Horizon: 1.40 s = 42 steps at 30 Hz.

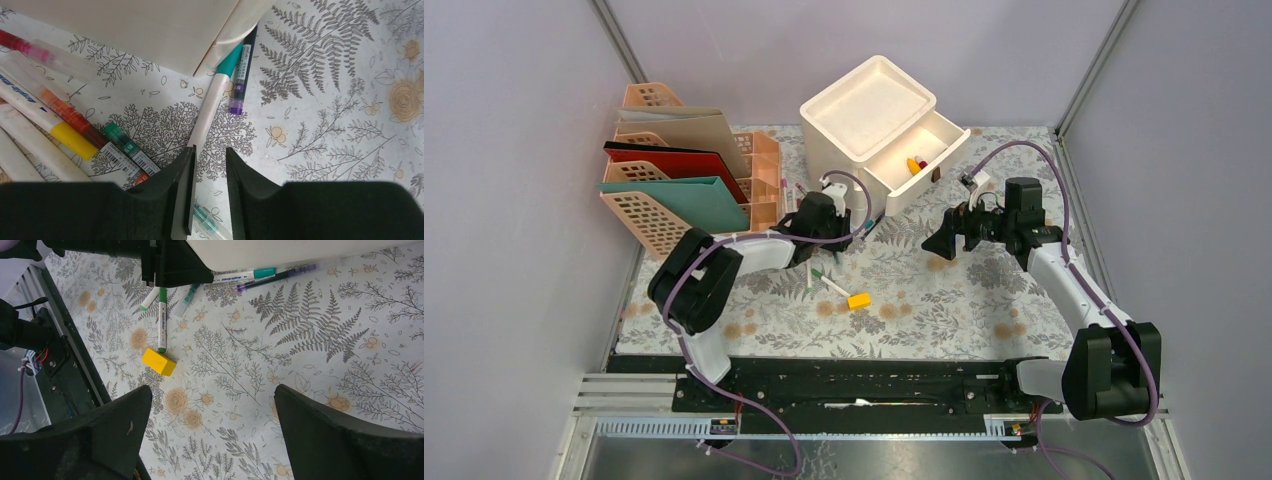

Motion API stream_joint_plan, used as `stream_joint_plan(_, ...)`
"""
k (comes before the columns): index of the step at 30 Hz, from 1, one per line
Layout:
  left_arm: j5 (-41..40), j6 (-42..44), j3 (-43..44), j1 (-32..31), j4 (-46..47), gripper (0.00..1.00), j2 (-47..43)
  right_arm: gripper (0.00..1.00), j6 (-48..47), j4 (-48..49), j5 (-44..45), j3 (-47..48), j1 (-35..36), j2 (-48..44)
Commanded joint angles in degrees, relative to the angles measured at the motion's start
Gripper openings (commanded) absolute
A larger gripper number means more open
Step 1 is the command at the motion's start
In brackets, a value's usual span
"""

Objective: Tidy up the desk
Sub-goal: Open the drawer in the storage box, then pick up the stationery from the center of the board.

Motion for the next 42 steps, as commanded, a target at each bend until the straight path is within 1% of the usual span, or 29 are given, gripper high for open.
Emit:
stream_joint_plan(1, -1.01, 0.9, 2.58, -0.08, 3.03, 0.32, 1.92, 0.99, 0.34, 1.6, -1.65, 1.0, -0.39, -0.16)
stream_joint_plan(6, -1.82, 0.75, 3.53, -0.07, 1.8, 0.29, 3.36, 0.99, 0.53, 1.61, -1.83, 1.23, -0.44, -0.05)
stream_joint_plan(16, -3.3, 0.93, 2.93, -0.31, 1.49, 0.27, 4.53, 0.99, 0.62, 1.65, -1.94, 1.28, -0.56, 0.13)
stream_joint_plan(21, -3.83, 2.04, 2.89, -1.72, -0.23, 0.31, 4.8, 0.99, 0.62, 1.64, -2.03, 1.12, -0.56, 0.03)
stream_joint_plan(26, -8.01, 2.71, 2.65, -3.81, -2.44, 0.32, 5.05, 0.99, 0.62, 1.66, -2.02, 1.11, -0.61, -0.05)
stream_joint_plan(34, -17.95, 5.12, 4.11, -8.74, -7.62, 0.19, 5.76, 1.0, 0.62, 1.68, -2.2, 1.19, -0.77, -0.17)
stream_joint_plan(36, -18.69, 5.37, 4.12, -9.73, -8.52, 0.06, 5.78, 0.99, 0.62, 1.63, -2.28, 1.19, -0.79, -0.14)
stream_joint_plan(37, -18.72, 5.3, 4.1, -10.01, -9.02, 0.01, 5.75, 0.99, 0.69, 1.59, -2.36, 1.27, -0.84, -0.18)
stream_joint_plan(42, -17.99, 3.53, 2.89, -10.95, -9.27, 0.0, 2.91, 0.99, 0.96, 1.63, -3.56, 1.58, -0.84, -0.4)
